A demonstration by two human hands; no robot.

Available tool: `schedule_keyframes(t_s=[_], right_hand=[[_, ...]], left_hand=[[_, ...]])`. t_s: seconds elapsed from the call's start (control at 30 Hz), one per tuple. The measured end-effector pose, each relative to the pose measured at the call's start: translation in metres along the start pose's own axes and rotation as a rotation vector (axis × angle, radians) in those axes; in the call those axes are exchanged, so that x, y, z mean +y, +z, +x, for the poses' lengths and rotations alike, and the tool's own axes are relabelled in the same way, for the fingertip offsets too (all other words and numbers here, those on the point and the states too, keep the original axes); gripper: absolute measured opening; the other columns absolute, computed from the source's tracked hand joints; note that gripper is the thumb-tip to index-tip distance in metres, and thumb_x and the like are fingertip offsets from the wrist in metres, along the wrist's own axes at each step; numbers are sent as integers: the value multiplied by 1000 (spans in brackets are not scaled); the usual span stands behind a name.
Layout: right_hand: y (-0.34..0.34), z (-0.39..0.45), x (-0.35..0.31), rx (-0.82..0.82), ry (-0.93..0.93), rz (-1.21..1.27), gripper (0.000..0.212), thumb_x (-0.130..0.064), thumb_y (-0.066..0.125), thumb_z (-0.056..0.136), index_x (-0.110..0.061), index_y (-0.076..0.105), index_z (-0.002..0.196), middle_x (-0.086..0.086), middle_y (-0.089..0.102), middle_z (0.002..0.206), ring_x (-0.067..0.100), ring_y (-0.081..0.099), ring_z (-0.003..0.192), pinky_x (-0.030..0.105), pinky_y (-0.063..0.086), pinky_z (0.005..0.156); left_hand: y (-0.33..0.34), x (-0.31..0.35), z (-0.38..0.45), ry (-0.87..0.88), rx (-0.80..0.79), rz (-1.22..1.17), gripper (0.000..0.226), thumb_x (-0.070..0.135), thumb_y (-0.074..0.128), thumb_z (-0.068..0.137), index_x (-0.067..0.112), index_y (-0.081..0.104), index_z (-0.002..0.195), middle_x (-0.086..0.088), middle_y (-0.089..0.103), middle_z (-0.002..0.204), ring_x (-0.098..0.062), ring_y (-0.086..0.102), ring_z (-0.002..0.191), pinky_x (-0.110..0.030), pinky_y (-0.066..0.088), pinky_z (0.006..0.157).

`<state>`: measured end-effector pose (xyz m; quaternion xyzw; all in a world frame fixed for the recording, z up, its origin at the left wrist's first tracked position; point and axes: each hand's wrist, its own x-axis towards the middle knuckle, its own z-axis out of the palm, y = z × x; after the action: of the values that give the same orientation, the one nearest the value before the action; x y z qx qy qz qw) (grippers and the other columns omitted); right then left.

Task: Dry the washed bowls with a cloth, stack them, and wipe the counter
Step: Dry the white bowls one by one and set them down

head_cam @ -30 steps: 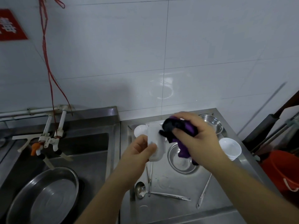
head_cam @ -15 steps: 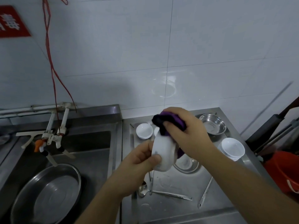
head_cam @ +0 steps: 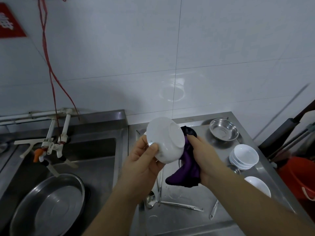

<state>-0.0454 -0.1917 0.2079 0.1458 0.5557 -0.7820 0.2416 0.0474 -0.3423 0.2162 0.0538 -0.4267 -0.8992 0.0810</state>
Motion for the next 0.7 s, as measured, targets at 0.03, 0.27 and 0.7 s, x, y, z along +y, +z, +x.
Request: schedule_keyframes(t_s=[0.03,0.27,0.7], right_hand=[[1,-2,1,7,13,23,10,-16,63,99,-11,66,106,4,72,71,19,68,53,29,54,47],[12,-24,13,67,-38,7,13,-17,66,97,-12,68,108,0,71,67,11,65,51,24,50,45],[7,-45,23,-123,-955,-956,36,-42,73,82,-43,64,118,-25,52,113,1,61,95,6,49,77]], left_hand=[[1,-1,2,12,15,-19,34,27,70,90,18,72,123,-16,66,141,-35,65,129,-42,60,95],[14,-6,16,83,165,-39,30,25,73,92,14,69,119,-14,72,131,-33,70,122,-46,61,97],[4,-8,19,-57,296,150,13,23,57,105,21,69,102,-9,73,99,-22,73,85,-38,62,67]])
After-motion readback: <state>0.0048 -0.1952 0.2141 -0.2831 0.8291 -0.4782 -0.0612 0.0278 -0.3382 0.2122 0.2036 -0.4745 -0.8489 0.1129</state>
